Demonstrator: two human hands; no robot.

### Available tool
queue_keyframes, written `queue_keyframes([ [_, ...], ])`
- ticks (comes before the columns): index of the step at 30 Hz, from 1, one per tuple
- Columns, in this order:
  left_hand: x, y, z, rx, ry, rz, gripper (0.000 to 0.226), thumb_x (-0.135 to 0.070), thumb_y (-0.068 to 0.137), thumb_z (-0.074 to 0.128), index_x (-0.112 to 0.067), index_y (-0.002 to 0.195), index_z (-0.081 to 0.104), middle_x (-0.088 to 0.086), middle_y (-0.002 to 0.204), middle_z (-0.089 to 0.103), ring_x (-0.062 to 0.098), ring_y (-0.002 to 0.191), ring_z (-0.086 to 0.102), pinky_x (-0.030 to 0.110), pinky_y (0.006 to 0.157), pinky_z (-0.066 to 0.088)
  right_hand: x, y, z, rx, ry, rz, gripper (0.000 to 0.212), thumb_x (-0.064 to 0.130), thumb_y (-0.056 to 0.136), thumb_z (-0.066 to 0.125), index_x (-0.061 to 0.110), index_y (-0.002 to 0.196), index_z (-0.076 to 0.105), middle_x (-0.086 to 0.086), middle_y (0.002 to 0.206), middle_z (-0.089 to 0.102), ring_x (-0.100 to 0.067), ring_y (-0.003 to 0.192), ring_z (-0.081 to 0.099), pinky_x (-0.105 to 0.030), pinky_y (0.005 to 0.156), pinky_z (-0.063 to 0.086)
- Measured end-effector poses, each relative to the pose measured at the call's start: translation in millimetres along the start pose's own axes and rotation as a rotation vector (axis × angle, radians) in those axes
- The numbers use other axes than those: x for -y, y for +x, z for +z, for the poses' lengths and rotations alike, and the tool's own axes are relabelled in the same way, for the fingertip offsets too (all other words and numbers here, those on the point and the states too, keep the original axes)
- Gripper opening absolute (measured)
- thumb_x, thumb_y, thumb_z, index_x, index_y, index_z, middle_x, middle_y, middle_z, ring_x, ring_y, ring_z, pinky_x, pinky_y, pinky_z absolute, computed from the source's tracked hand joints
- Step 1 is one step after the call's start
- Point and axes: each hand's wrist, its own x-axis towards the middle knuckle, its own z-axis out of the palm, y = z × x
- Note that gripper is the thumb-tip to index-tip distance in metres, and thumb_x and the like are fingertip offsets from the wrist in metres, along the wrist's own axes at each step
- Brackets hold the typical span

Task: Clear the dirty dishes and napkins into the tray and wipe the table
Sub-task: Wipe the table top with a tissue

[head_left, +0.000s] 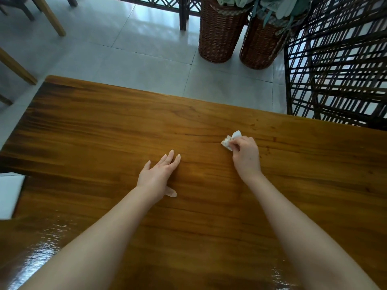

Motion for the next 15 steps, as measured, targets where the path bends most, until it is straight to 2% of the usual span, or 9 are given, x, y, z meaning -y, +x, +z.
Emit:
queue_keyframes([
  [2, 0, -1, 0, -0.003, -0.002, 0.005, 0.111, -0.030, 0.077, 0.078, -0.031, 0.153, -0.003, -0.005, 0.161, -0.011, 0.014, 0.148, -0.004, 0.045, 0.120, 0.005, -16, 14, -12, -0.022, 0.011, 0.131, 0.012, 0.003, 0.090, 0.060, 0.007, 0.090, 0.071, -0.002, 0.089, 0.065, -0.013, 0.086, 0.052, -0.021, 0.076, 0.038],
  [5, 0, -3, -1, -0.014, -0.005, 0.005, 0.110, -0.030, 0.078, 0.077, -0.031, 0.154, -0.002, -0.005, 0.161, -0.010, 0.014, 0.148, -0.004, 0.045, 0.119, 0.006, -41, 16, -30, -0.064, -0.011, 0.271, 0.012, 0.004, 0.090, 0.059, 0.008, 0.090, 0.071, 0.000, 0.088, 0.061, -0.018, 0.089, 0.058, -0.024, 0.078, 0.042],
  [10, -2, -5, -3, -0.004, 0.013, -0.001, 0.110, -0.030, 0.078, 0.077, -0.030, 0.154, -0.002, -0.004, 0.161, -0.010, 0.015, 0.149, -0.003, 0.045, 0.120, 0.007, -40, -29, -33, -0.052, -0.032, 0.177, 0.013, 0.005, 0.091, 0.058, 0.009, 0.089, 0.070, 0.008, 0.085, 0.057, -0.010, 0.084, 0.052, -0.009, 0.069, 0.033],
  [15, -4, -5, -4, 0.006, 0.025, -0.006, 0.110, -0.030, 0.078, 0.077, -0.030, 0.154, -0.003, -0.003, 0.161, -0.011, 0.015, 0.149, -0.004, 0.045, 0.120, 0.007, -46, -62, -32, -0.018, 0.001, 0.096, 0.013, 0.007, 0.091, 0.061, 0.008, 0.097, 0.072, 0.003, 0.091, 0.065, -0.005, 0.087, 0.051, -0.008, 0.073, 0.034],
])
